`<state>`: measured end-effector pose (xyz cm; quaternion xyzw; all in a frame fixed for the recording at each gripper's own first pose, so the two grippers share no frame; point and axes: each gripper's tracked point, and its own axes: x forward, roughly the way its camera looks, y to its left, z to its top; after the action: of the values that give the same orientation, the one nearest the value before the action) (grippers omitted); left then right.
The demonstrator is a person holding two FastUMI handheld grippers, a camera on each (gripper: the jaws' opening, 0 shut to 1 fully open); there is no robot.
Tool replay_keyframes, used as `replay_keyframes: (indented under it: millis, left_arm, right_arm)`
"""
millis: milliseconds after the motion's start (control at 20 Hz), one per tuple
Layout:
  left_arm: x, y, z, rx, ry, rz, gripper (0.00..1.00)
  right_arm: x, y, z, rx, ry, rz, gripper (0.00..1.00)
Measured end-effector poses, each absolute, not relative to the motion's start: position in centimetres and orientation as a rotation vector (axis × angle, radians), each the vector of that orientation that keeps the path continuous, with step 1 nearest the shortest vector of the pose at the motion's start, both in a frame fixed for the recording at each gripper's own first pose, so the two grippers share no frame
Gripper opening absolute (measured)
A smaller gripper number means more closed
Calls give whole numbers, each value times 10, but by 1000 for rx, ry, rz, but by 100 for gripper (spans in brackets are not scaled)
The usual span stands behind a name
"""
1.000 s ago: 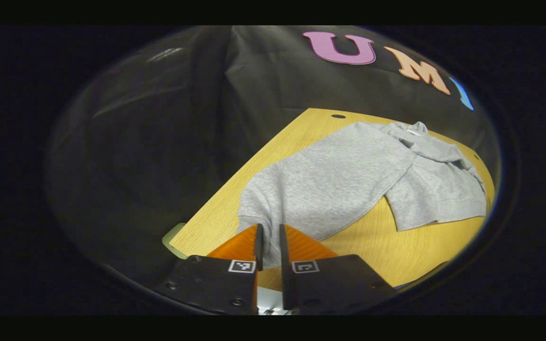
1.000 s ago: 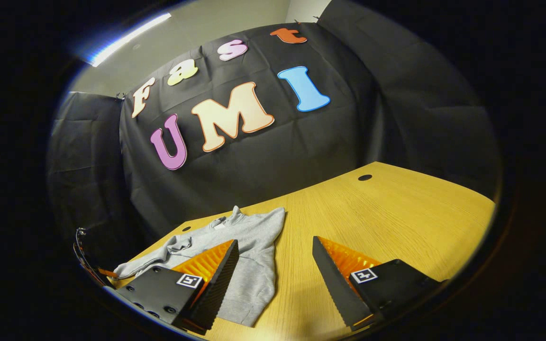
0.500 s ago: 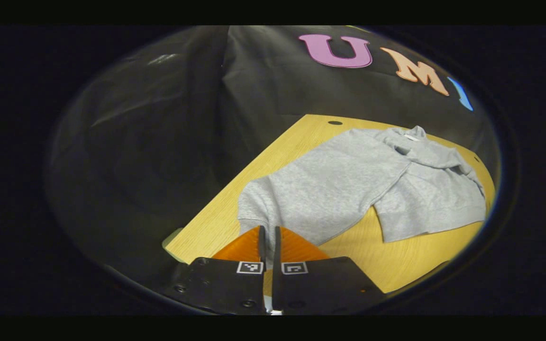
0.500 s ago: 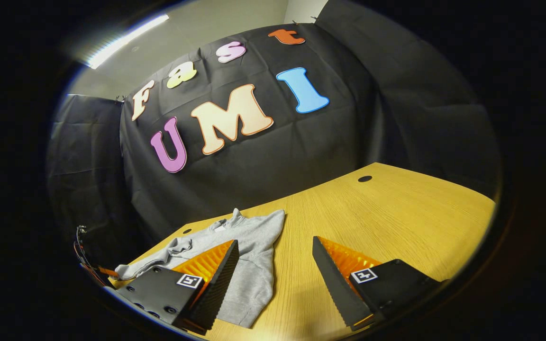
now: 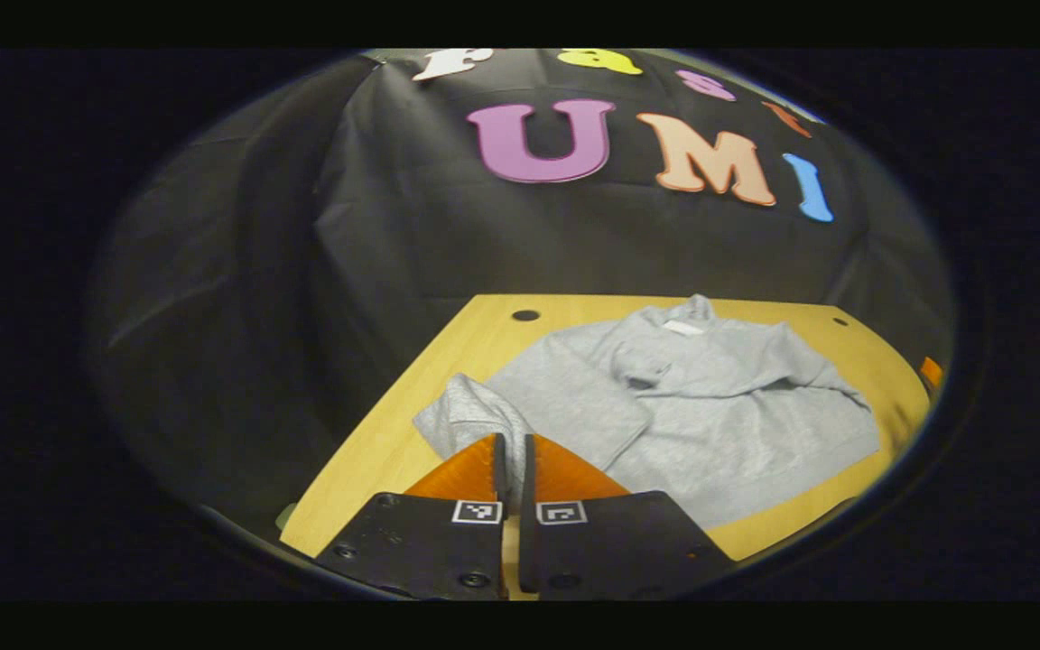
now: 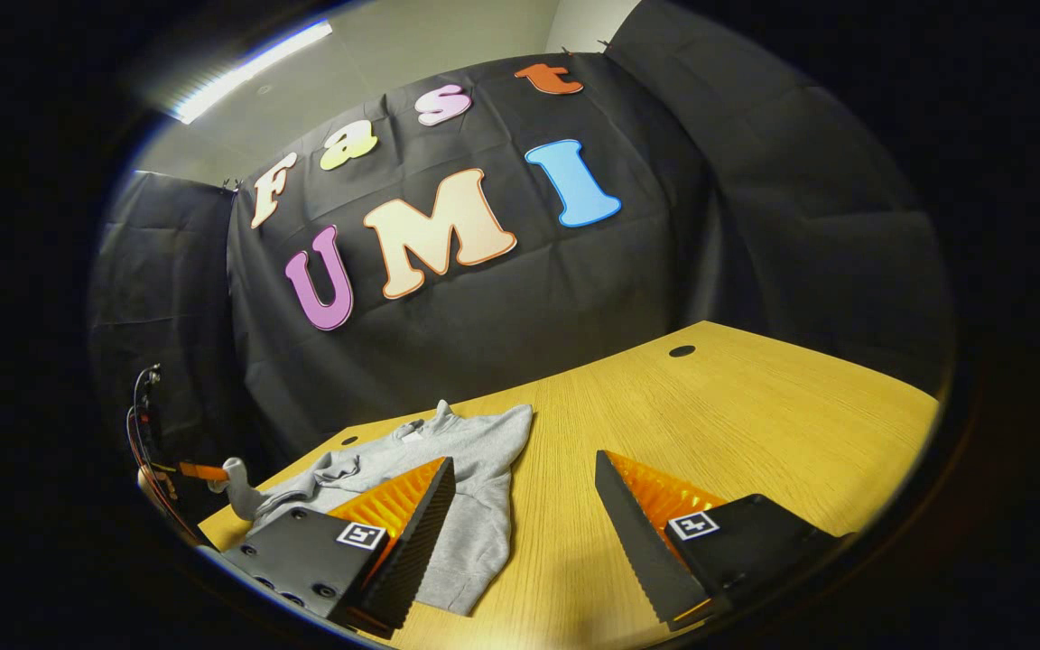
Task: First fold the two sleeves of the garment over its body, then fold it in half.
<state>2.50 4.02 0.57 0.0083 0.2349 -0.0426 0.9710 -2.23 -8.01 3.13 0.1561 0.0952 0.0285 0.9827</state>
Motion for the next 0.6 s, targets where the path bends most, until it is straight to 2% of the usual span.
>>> replay_keyframes:
  millis: [250, 450, 600]
  left_arm:
    - [73, -76, 29, 34, 427, -334, 0]
    - [83, -167, 31, 49, 449, -525, 0]
    - [88, -221, 24, 65, 457, -614, 0]
  right_arm:
    - [-33, -72, 37, 325, 171, 65, 97]
    - [-39, -74, 36, 327, 164, 49, 97]
    - [-44, -74, 34, 352, 169, 41, 97]
